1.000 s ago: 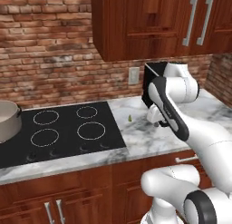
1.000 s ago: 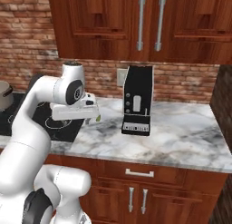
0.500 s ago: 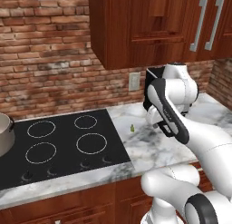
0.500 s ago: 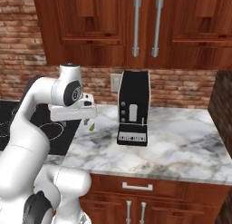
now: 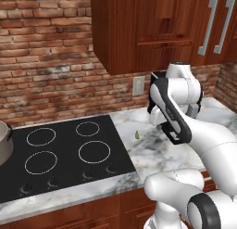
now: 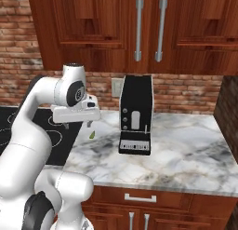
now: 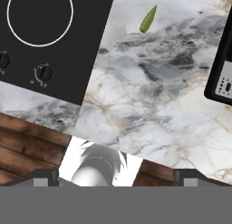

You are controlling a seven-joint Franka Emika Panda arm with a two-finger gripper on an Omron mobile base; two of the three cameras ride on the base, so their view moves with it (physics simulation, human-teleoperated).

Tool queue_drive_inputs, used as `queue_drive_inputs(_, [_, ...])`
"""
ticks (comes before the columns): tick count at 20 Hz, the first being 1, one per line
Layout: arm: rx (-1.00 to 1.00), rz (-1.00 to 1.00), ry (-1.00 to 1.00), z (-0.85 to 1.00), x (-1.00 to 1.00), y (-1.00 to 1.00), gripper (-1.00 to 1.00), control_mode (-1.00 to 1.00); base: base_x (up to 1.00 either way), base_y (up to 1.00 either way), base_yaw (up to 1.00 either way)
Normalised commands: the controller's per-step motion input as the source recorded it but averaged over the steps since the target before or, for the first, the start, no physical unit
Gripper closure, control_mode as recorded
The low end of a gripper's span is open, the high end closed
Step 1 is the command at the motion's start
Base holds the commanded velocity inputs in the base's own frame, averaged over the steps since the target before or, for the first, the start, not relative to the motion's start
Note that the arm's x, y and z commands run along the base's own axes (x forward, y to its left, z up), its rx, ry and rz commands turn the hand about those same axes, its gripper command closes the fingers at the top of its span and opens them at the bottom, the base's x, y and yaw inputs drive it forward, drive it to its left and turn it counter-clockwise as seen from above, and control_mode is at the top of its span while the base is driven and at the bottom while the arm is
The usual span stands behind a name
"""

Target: Put the eggplant and lemon wedge in the pot. Retrieve the spatula and lightly stir the vegetables in the pot.

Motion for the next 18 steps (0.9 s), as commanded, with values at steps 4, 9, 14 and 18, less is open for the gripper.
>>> queue_drive_inputs(4, [0.00, 0.00, 0.00, 0.00, 0.00, 0.00, -1.00, 1.00, 0.00, 0.00, 0.00])
queue_drive_inputs(9, [0.00, 0.00, 0.00, 0.00, 0.00, 0.00, -1.00, 1.00, 0.00, 0.00, 0.00])
queue_drive_inputs(14, [0.02, 0.00, 0.03, -0.32, 0.00, 0.00, -1.00, -1.00, 0.00, 0.00, 0.00])
queue_drive_inputs(18, [0.14, 0.00, 0.00, -0.86, 0.00, 0.03, -1.00, -1.00, 0.00, 0.00, 0.00])
